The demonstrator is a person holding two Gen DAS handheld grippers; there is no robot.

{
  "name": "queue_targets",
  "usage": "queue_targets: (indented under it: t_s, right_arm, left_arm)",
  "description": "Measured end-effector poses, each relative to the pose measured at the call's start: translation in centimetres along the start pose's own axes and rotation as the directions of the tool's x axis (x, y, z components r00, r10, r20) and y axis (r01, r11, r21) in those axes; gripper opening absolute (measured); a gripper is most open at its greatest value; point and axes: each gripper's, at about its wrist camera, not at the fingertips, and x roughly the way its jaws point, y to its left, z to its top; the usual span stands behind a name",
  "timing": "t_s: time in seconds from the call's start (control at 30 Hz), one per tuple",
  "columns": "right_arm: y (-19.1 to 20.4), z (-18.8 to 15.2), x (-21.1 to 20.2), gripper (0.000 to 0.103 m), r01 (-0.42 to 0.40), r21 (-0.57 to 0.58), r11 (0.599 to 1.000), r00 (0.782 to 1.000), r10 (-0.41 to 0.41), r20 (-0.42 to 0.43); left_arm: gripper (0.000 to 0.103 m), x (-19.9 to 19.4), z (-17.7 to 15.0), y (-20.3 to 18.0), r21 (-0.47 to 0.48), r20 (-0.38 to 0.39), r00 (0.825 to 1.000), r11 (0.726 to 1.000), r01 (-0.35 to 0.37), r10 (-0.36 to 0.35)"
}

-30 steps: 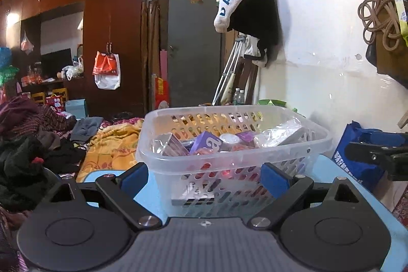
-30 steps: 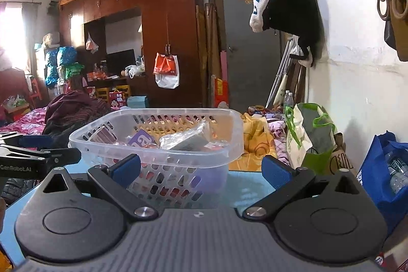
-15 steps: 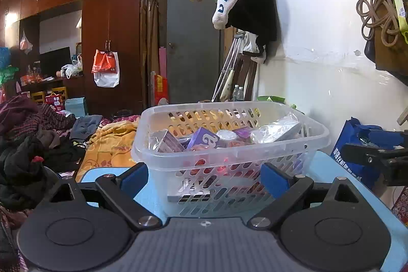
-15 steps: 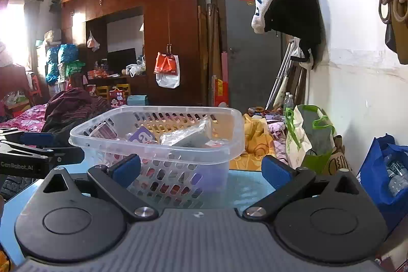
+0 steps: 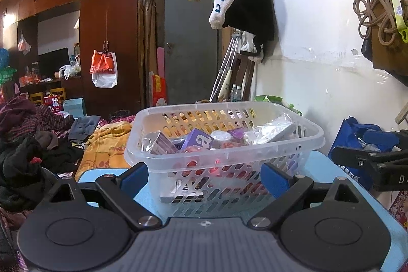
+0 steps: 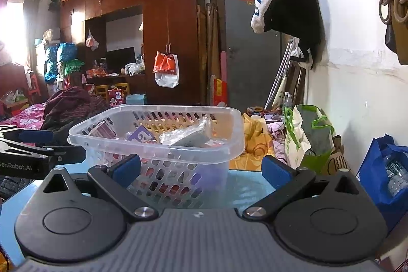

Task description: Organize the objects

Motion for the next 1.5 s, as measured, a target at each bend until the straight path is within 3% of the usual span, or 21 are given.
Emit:
queue_targets:
  t_s: [1.5]
  right_arm:
    - [-0.05,-0.08,0.03,0.103,0.002,-0.007,1.000,1.000,-0.002,-0.003]
  left_arm:
    - [0.096,0.31,-0.10,-0.07,-0.016,-0.014,1.000,1.000,0.009,-0.009]
